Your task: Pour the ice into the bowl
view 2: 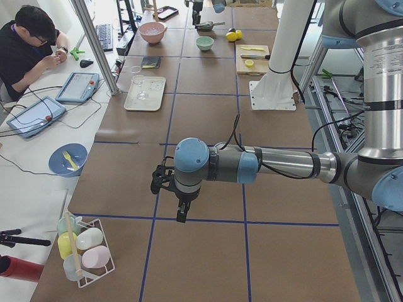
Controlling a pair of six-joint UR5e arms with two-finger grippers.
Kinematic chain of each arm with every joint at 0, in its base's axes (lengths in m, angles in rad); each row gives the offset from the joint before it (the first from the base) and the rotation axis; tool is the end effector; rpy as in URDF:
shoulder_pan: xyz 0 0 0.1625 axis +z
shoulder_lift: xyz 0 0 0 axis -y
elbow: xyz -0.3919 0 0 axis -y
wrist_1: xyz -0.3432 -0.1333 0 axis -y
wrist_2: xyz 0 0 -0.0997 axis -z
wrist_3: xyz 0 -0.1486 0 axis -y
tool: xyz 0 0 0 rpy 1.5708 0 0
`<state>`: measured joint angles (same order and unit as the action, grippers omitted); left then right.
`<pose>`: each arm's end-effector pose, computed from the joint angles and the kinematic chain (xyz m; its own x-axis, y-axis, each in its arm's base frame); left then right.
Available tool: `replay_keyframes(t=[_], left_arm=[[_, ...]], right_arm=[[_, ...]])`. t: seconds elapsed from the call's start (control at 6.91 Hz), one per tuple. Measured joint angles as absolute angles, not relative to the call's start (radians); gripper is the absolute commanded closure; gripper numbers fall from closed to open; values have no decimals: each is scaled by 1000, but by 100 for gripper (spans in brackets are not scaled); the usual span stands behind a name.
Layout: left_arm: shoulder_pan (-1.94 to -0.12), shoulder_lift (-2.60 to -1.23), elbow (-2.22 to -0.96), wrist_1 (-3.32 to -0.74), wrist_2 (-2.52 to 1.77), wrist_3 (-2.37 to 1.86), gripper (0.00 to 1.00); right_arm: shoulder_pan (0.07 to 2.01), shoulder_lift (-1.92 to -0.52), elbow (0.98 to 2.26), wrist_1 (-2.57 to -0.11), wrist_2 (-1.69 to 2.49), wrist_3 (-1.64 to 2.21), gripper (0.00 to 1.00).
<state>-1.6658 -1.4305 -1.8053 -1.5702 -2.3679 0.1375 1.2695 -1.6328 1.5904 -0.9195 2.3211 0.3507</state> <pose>-0.0644 -0.3915 0.6123 0.7083 0.1361 -0.6927 -0.0027 0.9817 0.1902 -0.1067 -0.4512 0.6003 0.6310 -0.2845 0.7218 0.0284 0.9382 0.3450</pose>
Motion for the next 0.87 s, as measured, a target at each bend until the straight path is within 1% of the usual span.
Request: replay_keyframes(t=[0.43,0.72,0.87], left_arm=[[-1665,-1443,-1806,-1571,-2368,138,0],[-1665,-1443,-1806,-1571,-2368,140,0],[-1665,-1442,-1805,-1571,-2368,142,0]], right_arm=[[1504,-1630,1658,-1320,2325,58,0],[1557,-1647,1693,-1516,2324,-14,0],[1563,-1664,1703,-1546,2321,-19,0]])
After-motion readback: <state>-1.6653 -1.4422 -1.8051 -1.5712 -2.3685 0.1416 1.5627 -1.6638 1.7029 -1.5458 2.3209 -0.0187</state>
